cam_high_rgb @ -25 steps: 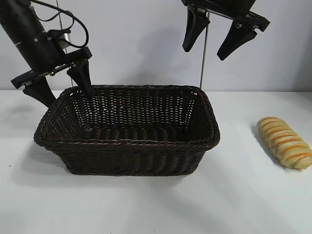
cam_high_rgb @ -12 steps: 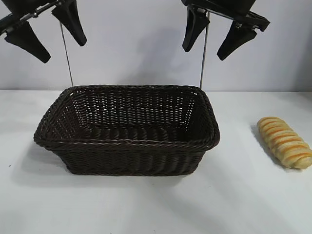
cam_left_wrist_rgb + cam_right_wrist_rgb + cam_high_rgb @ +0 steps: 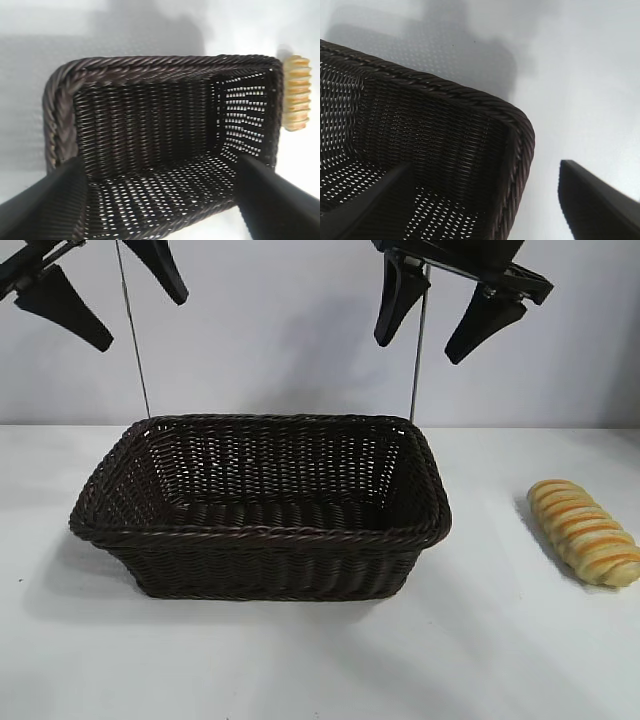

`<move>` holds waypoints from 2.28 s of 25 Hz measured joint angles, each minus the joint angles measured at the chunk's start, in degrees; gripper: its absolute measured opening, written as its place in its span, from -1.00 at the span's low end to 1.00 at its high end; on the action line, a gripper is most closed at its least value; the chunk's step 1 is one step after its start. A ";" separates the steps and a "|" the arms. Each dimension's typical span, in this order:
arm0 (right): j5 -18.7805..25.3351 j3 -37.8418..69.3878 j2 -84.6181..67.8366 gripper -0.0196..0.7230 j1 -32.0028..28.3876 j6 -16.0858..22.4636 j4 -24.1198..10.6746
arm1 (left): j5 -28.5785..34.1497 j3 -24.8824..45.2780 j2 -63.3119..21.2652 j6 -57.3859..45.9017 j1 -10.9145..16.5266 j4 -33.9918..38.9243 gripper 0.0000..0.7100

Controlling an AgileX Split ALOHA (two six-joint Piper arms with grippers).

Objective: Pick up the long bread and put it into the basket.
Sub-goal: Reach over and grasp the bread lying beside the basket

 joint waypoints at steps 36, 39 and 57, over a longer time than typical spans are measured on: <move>3.07 0.00 0.00 0.59 0.00 4.87 -13.29 | -6.36 10.16 -0.04 2.44 -0.27 -3.97 0.65; 3.07 0.00 0.00 0.59 -0.42 5.69 -16.21 | -6.36 10.16 -0.04 2.44 -0.27 -3.97 0.65; 3.09 0.27 0.00 0.59 -9.15 5.82 -17.77 | -6.36 10.16 -0.04 2.50 -0.27 -3.97 0.65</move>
